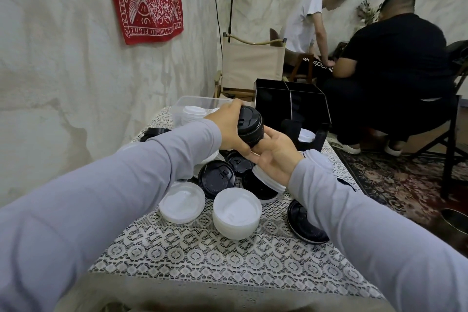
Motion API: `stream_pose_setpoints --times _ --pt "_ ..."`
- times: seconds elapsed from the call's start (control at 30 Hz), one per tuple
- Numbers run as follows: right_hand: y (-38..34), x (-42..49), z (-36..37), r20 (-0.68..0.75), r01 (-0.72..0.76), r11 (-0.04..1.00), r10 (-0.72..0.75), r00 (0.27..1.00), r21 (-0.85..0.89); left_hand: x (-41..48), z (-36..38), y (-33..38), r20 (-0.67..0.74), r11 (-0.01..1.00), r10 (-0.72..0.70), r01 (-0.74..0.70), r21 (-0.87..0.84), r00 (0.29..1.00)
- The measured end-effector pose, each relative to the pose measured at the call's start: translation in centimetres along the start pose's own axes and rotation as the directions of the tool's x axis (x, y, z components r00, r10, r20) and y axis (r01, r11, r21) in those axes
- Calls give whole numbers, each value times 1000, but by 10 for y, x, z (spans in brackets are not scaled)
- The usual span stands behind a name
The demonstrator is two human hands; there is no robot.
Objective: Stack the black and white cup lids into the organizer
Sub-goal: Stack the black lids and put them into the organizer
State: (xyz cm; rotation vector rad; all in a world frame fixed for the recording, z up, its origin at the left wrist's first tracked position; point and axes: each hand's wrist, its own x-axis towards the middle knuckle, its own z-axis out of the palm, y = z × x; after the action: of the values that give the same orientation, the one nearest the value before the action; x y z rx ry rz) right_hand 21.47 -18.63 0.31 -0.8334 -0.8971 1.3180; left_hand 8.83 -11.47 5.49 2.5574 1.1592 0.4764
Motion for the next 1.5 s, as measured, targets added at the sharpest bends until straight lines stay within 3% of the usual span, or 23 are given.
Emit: stream_pose_setpoints --times 0.27,0.53,0.67,0.8,0.87,0.9,0.97,1.07,1.13,1.3,1.5 --pt "-6 -6 10 -29 -63 965 73 997 256 1 3 1 36 999 5 -7 37 999" --pt "-4 -1 9 -106 -118 943 158 982 311 0 7 -1 42 999 29 -30 45 999" --pt "-6 3 9 -189 -153 966 193 963 207 0 11 -6 41 998 8 -10 59 999" --pt "-17 8 5 -296 -170 951 90 951 -257 -2 13 -12 34 996 -34 31 81 999" --pt "-27 15 -7 -326 -138 852 -40 944 -504 -2 13 -15 39 994 -57 53 93 998" --pt "-32 18 -16 -318 -128 754 -112 942 -645 -3 13 -16 41 993 -62 58 99 997" --pt "-39 24 -38 -249 -133 452 -209 946 -882 -3 13 -19 44 993 -64 59 104 997" --pt "-42 30 -64 -166 -173 -28 -181 969 -984 -4 14 -22 48 993 -62 57 99 997" --pt "-39 32 -71 -147 -173 -222 -131 981 -960 -4 16 -24 49 993 -64 59 104 997" --pt "-27 47 -79 -176 -163 -367 3 984 -916 -4 21 -24 65 990 -75 66 122 995" --pt "-27 68 -78 -160 -119 -430 61 985 -895 -7 22 -25 78 989 -73 62 133 994"
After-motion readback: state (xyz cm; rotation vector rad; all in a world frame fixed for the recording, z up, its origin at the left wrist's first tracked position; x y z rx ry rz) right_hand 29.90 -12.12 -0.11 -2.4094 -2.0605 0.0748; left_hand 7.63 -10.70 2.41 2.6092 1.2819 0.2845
